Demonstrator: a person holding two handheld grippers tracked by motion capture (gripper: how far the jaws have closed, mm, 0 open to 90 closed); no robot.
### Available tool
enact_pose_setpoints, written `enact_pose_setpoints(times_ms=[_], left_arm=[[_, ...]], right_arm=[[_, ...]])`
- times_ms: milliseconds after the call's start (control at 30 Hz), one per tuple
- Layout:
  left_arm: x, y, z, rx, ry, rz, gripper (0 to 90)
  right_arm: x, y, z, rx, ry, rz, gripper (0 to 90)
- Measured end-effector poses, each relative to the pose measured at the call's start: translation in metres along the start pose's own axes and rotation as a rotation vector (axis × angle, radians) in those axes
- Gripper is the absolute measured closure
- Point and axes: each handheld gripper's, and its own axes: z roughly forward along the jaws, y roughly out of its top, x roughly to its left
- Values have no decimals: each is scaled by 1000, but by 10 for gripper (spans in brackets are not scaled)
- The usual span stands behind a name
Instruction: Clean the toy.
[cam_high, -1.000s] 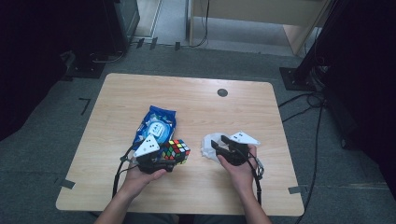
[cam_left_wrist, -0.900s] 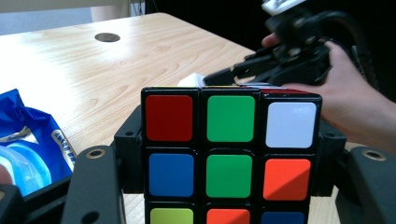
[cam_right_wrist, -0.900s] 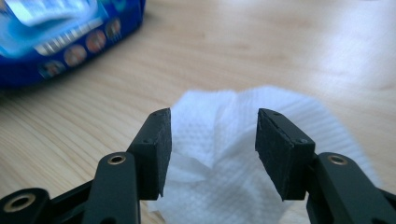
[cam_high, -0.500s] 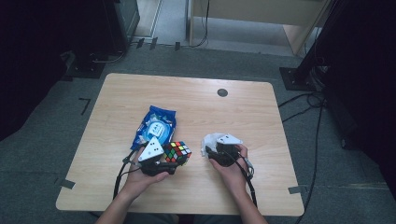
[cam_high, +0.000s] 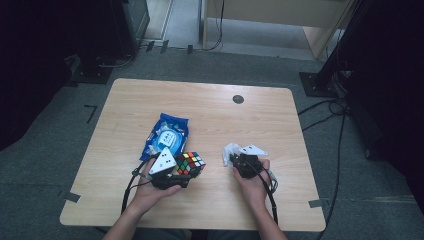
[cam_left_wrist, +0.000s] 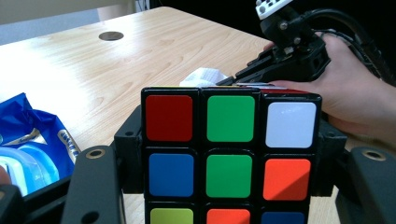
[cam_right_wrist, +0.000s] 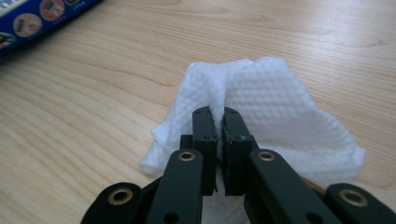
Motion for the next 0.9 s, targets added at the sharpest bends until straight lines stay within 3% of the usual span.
enact_pose_setpoints(times_ms=[67, 200, 367, 500, 567, 700, 900], left_arm=[[0, 0, 0, -3, -1, 0, 336], [0, -1, 1, -2, 1, 3, 336], [-3, -1, 3, 2, 8, 22, 336], [-6, -1, 3, -5, 7, 31, 336], [-8, 0, 3, -7, 4, 38, 336], [-12, 0, 5, -5, -6, 50, 336], [-15, 0, 6, -5, -10, 59, 336]], right_arm=[[1, 3, -6, -23, 45, 8, 881], [15, 19, -35, -137, 159, 3, 882], [52, 45, -78, -277, 358, -75, 880], [71, 53, -94, -313, 495, -120, 879], [80, 53, -95, -300, 544, -131, 879], [92, 49, -87, -265, 513, -186, 876], [98, 45, -81, -283, 437, -208, 865]])
